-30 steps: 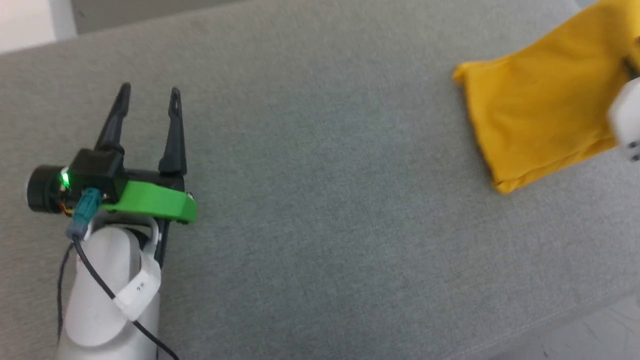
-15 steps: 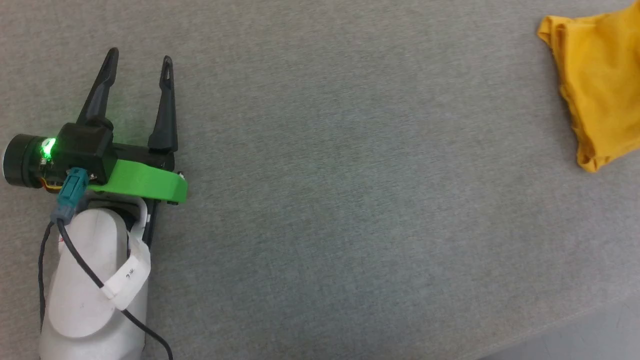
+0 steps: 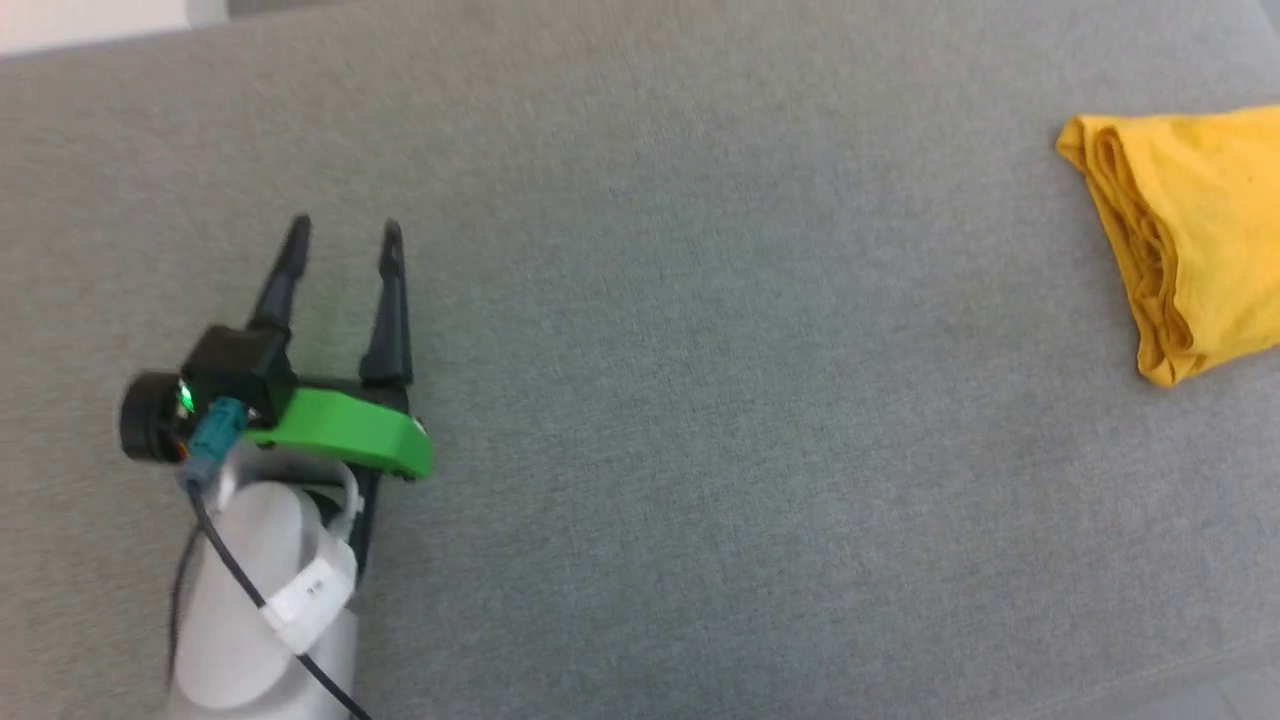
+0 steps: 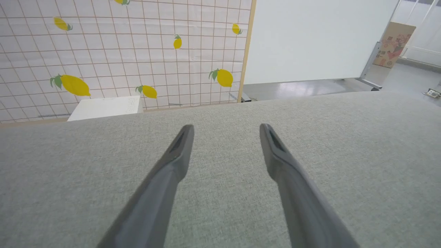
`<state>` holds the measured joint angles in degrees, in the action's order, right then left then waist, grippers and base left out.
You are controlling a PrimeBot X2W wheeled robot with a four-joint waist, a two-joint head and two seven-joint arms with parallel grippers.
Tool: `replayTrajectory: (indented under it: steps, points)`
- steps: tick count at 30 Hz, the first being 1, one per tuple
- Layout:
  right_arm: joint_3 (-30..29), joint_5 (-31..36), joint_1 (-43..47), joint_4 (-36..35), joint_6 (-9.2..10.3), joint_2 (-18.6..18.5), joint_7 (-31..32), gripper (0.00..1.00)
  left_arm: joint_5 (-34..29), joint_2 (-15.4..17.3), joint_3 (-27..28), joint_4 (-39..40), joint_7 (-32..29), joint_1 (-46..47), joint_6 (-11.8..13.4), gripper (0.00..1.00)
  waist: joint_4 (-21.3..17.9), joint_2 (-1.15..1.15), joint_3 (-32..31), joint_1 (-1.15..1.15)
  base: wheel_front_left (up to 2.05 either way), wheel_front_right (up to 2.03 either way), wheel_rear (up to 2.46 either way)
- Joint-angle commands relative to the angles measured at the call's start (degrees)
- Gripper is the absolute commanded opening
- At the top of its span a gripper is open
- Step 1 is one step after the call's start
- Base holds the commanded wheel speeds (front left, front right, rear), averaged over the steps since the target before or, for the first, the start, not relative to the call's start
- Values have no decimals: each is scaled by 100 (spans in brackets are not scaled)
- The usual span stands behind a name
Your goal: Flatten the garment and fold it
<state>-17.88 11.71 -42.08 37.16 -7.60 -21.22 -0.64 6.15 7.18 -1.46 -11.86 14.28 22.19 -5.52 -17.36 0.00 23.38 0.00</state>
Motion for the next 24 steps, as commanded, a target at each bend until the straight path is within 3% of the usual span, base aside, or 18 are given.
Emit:
replayTrajectory:
  steps: [1, 7, 15, 24]
  points:
    - [99, -190, 161, -162, 11, 99, -86, 100, 76, -44, 4, -66, 42, -102, 23, 100, 353, 0, -642, 0, 0, 0, 0]
    - [602, -942, 977, -1235, 11, 442, -342, 100, 306, -230, -16, -242, 68, -354, 35, 100, 732, 0, -1207, 0, 0, 0, 0]
    - [695, -1577, 2218, -2624, 11, 1212, -459, 100, 467, -355, -109, -312, 71, -633, 13, 100, 1319, 0, -1691, 0, 0, 0, 0]
    - [872, -1831, 3195, -3169, 11, 1700, -637, 100, 521, -407, -181, -406, 71, -891, 48, 100, 1702, 0, -1963, 0, 0, 0, 0]
